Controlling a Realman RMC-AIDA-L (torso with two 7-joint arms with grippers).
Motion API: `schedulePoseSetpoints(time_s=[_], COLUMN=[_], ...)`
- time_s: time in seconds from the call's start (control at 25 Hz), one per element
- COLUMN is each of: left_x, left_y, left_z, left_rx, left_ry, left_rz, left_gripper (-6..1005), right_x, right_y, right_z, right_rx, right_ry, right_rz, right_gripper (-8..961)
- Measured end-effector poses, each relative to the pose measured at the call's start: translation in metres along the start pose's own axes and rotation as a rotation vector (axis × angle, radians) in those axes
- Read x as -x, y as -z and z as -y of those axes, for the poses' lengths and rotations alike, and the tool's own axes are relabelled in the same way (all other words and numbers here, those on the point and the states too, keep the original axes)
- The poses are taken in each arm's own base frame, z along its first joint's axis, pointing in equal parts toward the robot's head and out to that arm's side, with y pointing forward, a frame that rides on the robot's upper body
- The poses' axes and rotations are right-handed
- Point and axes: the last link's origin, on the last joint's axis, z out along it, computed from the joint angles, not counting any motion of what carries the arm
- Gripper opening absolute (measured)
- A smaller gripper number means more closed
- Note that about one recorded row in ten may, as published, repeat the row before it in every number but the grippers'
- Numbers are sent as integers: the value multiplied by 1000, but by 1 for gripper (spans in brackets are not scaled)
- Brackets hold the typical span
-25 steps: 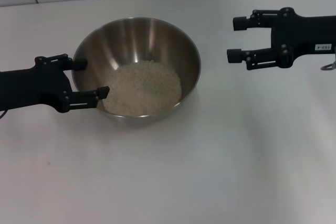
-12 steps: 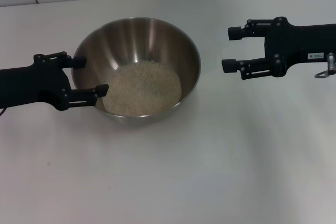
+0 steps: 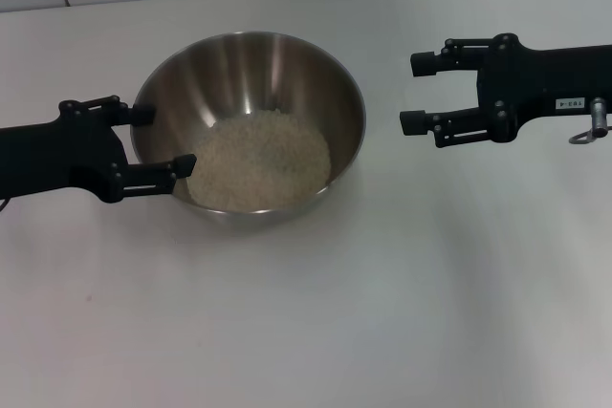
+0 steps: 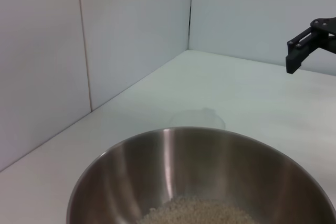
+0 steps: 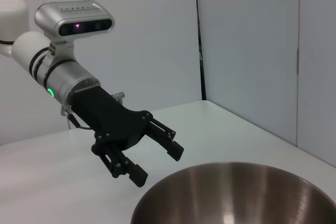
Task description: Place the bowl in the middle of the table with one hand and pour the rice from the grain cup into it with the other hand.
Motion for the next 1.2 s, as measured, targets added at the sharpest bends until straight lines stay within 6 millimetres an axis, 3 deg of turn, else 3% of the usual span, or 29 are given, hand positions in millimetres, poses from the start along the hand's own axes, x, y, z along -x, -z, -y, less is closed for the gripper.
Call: schedulePoseSetpoints(time_s=[1.2], left_x=[1], left_y=[0], left_z=[-1], left_rx=[1], left_ry=[3], left_rz=[2], left_gripper=[833], right_x=[1], right_y=[-4], right_z=[1], right_rx=[6], right_ry=[11], right_rz=[-13], right_gripper=[798])
